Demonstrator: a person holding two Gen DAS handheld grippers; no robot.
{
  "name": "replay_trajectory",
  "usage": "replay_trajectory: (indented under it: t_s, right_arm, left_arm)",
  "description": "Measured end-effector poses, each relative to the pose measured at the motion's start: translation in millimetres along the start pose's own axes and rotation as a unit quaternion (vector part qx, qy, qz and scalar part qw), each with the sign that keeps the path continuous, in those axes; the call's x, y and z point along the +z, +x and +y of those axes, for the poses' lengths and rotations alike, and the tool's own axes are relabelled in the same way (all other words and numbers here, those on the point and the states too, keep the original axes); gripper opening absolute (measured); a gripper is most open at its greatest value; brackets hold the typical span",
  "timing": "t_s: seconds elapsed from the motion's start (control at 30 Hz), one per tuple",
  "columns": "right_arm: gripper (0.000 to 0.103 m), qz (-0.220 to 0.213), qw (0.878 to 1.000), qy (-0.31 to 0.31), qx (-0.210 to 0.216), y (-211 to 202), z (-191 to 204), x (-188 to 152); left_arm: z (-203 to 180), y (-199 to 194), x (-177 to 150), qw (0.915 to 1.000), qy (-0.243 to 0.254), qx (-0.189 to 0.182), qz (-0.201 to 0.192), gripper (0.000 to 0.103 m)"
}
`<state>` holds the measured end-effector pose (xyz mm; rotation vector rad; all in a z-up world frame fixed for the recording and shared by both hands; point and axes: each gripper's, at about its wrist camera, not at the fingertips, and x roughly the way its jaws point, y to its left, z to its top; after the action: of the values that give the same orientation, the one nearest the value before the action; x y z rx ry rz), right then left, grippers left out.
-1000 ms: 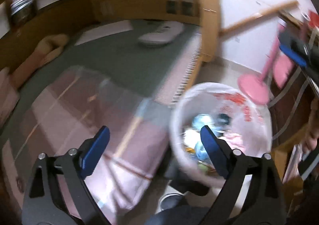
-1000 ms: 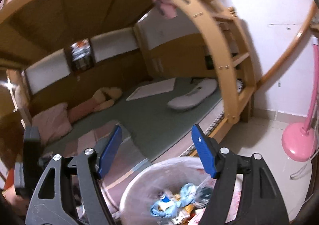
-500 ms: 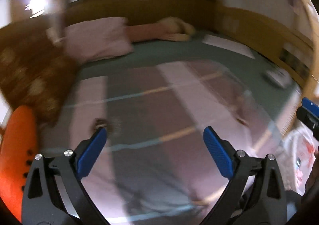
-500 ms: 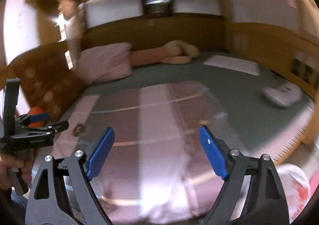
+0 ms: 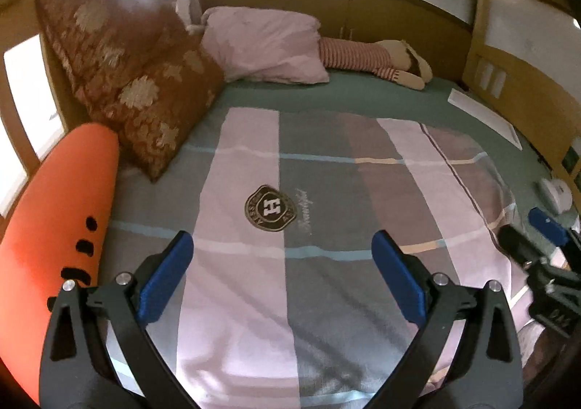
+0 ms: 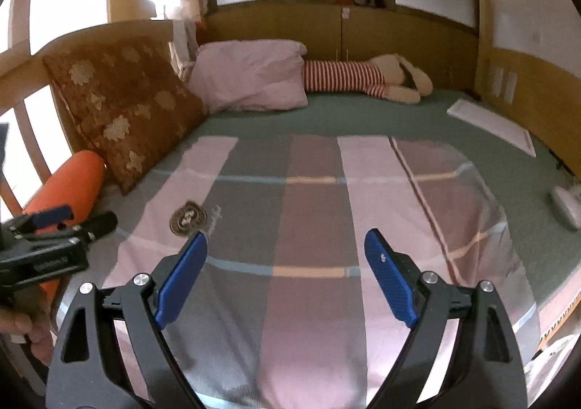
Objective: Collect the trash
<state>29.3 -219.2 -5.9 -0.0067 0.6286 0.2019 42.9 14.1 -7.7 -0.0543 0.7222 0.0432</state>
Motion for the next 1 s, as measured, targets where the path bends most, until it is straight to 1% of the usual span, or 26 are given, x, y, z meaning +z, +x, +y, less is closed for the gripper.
replay_trajectory:
  t_s: [0.13,0.23,0.43,0.6,0.67,0.8,1.0]
  right_arm:
    - [0.087,-0.016,1.000,-0.002,-0.009,-4.6,-3.2,0.6]
    - [0.087,-0.013,1.000,0.014,-0.009,-2.4,-12.1,-0.1]
    - [0.087,-0.011,1.000,0.019,-0.012,1.1,-17.5,0.2]
    - [0.087,-0.013,1.000,0.020,-0.012,1.6,-17.5,0.3]
    - [0.087,-0.013,1.000,0.020,-0.012,3.1,-17.0,-0.3]
    - [0.087,-0.012,1.000,0.017,-0.011,5.0,-15.8,-1.3]
    - [0.087,-0.011,1.000,0.019,-0.011,5.5,-14.4,-1.5]
  left_arm:
    - [-17.4,0.4,-3.9,0.9998,0.020,-0.007,-0.002,0.098]
    - [-23.7,3.0,-6.3,0.9996,0.026,-0.006,0.002,0.098]
    - [-23.2,5.1,-6.5,0.9998,0.021,-0.006,0.002,0.098]
    - [-26.4,4.8,-6.6,0.9994,0.034,-0.004,-0.001,0.098]
    - [-27.1,4.4,-6.5,0.9994,0.034,-0.006,-0.001,0.098]
    - [-27.7,3.9,-5.6,0.9995,0.030,0.009,-0.002,0.100]
    - [-25.9,2.3,-2.7,0.9999,0.016,-0.002,-0.001,0.100]
